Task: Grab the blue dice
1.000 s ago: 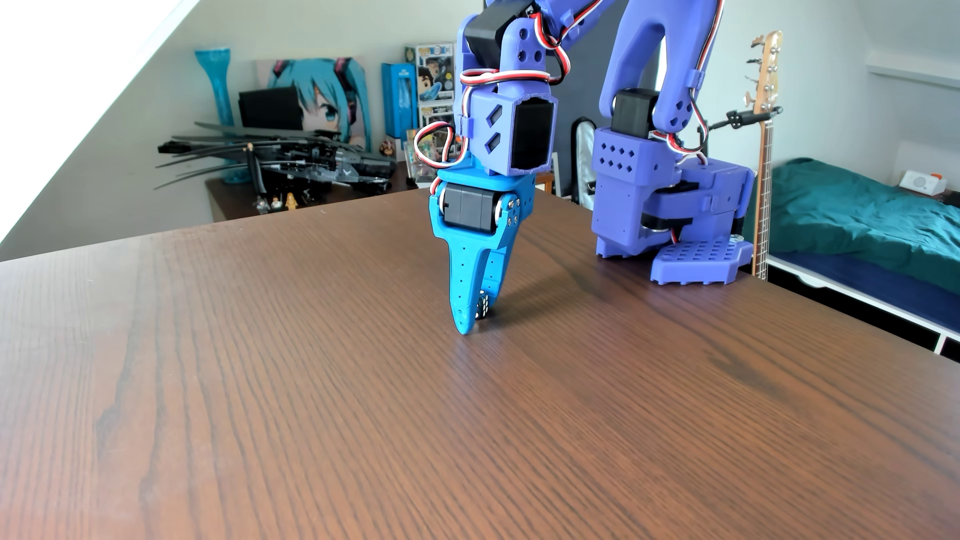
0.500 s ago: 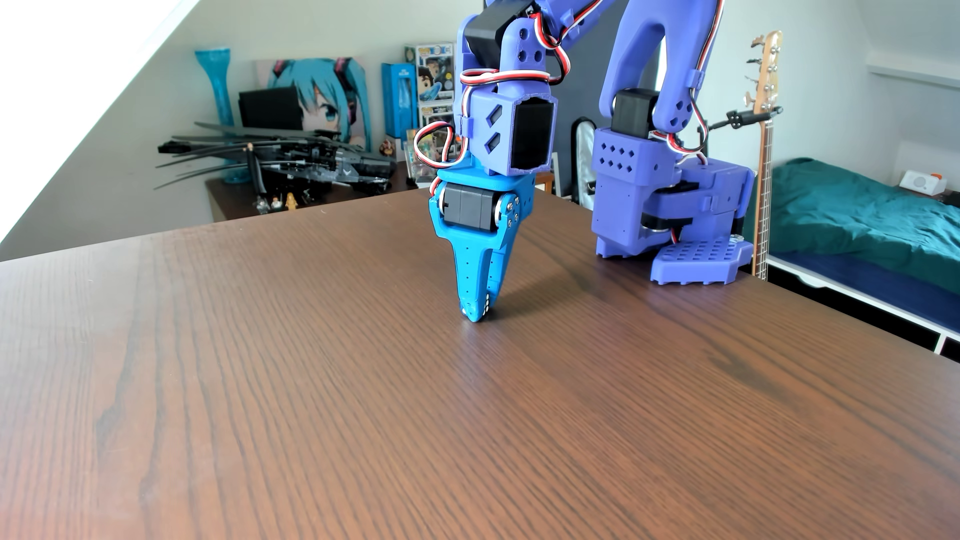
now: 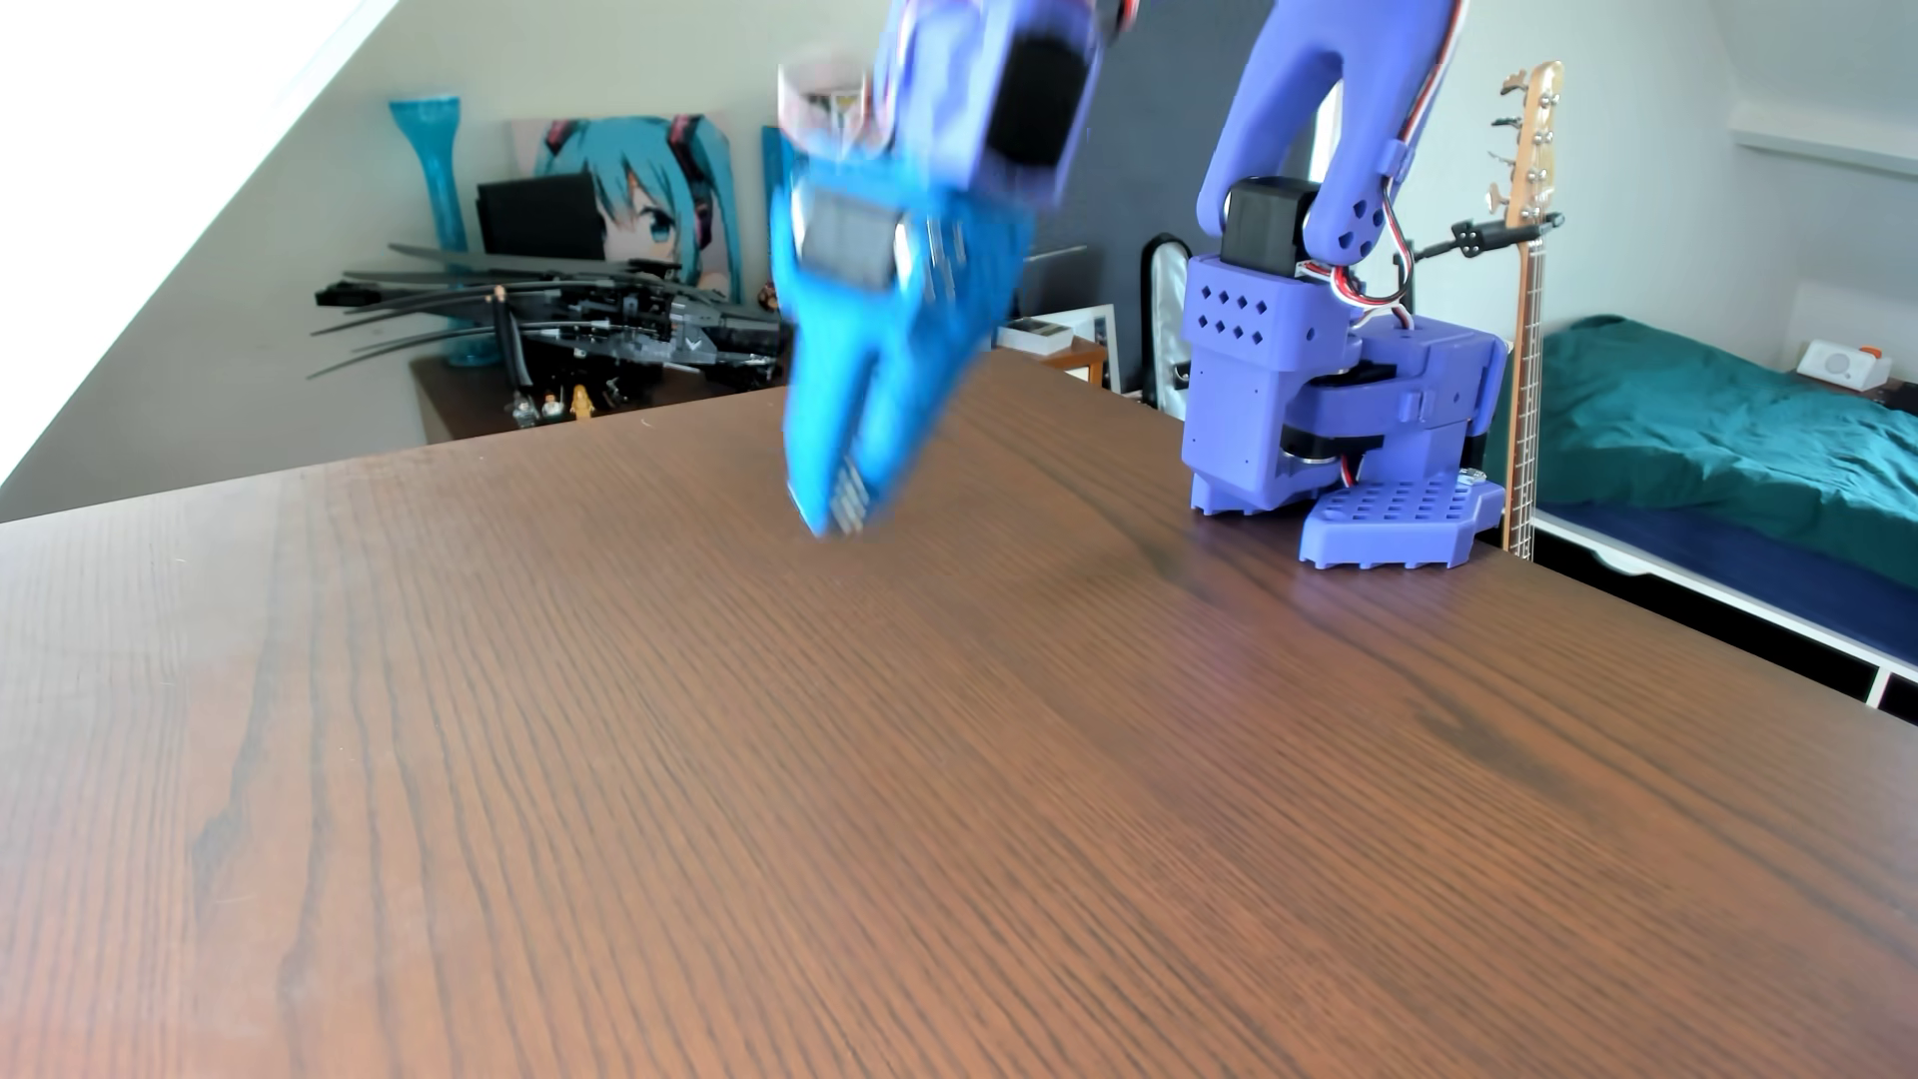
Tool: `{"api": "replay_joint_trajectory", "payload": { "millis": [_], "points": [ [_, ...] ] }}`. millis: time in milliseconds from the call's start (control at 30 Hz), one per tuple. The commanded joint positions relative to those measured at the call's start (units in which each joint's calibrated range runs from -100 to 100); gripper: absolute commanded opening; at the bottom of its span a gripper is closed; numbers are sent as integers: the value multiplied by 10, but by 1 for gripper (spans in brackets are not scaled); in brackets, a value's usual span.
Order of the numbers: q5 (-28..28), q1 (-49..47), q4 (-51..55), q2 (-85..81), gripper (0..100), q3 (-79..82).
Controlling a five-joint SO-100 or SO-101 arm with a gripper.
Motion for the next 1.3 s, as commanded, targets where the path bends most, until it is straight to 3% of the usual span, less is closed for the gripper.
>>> {"api": "replay_joint_trajectory", "payload": {
  "millis": [0, 167, 267, 633, 967, 1267],
  "points": [
    [-43, -24, 80, -162, 2, -172],
    [-61, -39, 176, -309, 2, -308],
    [-59, -29, 199, -311, 2, -290],
    [-71, 114, -58, -187, 1, -24],
    [-74, 98, -76, -187, 2, 32],
    [-72, 99, -75, -187, 21, 38]
  ]
}}
